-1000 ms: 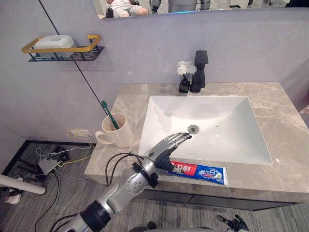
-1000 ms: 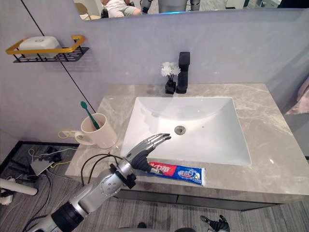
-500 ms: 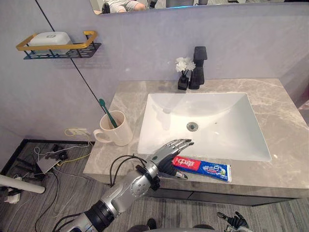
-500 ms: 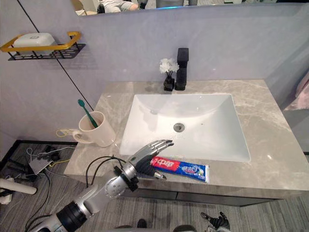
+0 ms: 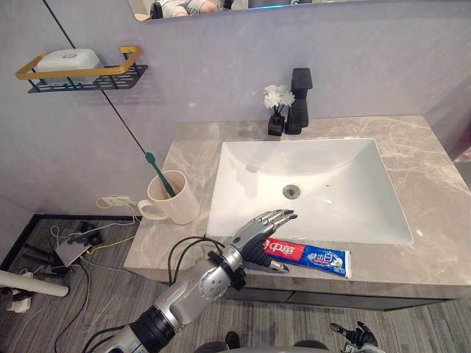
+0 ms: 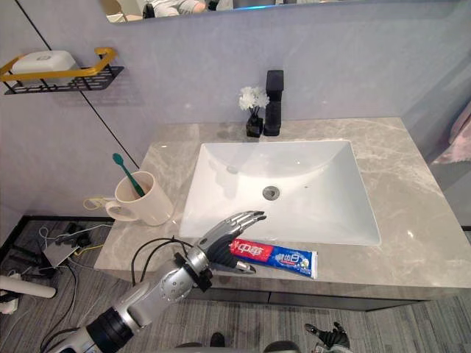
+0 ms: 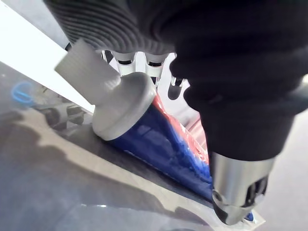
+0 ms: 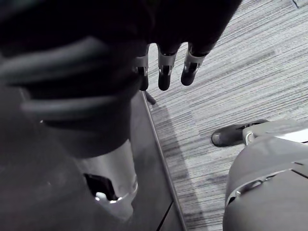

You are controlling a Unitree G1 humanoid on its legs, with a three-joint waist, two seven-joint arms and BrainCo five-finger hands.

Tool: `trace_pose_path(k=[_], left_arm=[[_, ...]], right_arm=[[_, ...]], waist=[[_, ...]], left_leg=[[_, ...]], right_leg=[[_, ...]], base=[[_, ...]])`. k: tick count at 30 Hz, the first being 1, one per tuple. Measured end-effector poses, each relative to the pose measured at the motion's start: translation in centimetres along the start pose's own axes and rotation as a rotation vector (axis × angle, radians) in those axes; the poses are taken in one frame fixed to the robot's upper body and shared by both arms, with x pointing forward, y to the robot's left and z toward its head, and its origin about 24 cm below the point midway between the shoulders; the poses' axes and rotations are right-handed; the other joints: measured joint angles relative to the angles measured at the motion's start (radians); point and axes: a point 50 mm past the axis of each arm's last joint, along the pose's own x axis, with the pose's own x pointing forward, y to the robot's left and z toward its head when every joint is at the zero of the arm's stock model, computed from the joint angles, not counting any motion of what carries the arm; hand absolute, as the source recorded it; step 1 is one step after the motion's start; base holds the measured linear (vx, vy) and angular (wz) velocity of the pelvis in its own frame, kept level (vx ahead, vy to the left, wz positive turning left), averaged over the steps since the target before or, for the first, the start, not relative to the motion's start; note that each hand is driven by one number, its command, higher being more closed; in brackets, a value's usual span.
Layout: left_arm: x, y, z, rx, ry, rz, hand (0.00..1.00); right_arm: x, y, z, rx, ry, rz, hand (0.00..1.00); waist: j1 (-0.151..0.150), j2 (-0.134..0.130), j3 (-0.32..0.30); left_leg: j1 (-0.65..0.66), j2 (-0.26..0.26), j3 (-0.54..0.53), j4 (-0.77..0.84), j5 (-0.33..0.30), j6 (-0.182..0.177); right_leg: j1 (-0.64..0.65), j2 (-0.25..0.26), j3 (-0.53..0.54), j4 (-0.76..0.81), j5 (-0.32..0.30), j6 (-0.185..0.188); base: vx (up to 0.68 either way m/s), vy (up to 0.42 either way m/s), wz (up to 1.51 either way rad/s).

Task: Organize washtable

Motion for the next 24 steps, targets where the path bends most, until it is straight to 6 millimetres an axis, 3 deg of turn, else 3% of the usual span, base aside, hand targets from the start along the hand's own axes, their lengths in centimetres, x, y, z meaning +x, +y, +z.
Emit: trace_pose_path(k=[7, 8, 14, 24], left_arm=[[-0.3, -0.1, -0.2, 0.015, 0.004, -0.017, 0.0], [-0.4, -0.1, -0.2, 0.02, 0.006, -0.022, 1.0], [-0.5, -0.3, -0.1, 0.042, -0.021, -0.053, 1.0], [1.0, 1.3, 0.2, 0.1, -0.045, -0.013, 1.0]], right_arm=[[0.1, -0.4, 0.1, -0.006, -0.002, -0.009, 0.0], [0.1, -0.5, 0.2, -0.008, -0.004, -0.011, 0.0], [0.1, -0.7, 0.3, -0.01, -0.006, -0.012, 0.0], [0.2, -1.2, 0.5, -0.017, -0.008, -0.022, 0.0]], waist=[[-0.005, 0.001, 0.0], [-0.005, 0.001, 0.0], [-0.004, 0.001, 0.0], [-0.008, 0.012, -0.007]], left_leg=[[0.0, 0.0, 0.0, 0.0, 0.0, 0.0], [0.0, 0.0, 0.001, 0.0, 0.0, 0.0], [0.0, 0.0, 0.0, -0.001, 0.0, 0.0], [0.008, 0.001, 0.01, -0.015, 0.0, 0.0]], right_leg=[[-0.001, 0.001, 0.001, 0.0, 0.0, 0.0], [-0.001, 0.001, 0.001, 0.0, 0.0, 0.0], [-0.001, 0.001, 0.001, -0.001, 0.0, 0.0], [0.003, 0.002, 0.006, -0.015, 0.002, -0.002]], base=[[0.0, 0.0, 0.0], [0.0, 0.0, 0.0], [0.0, 0.0, 0.0], [0.0, 0.0, -0.02]])
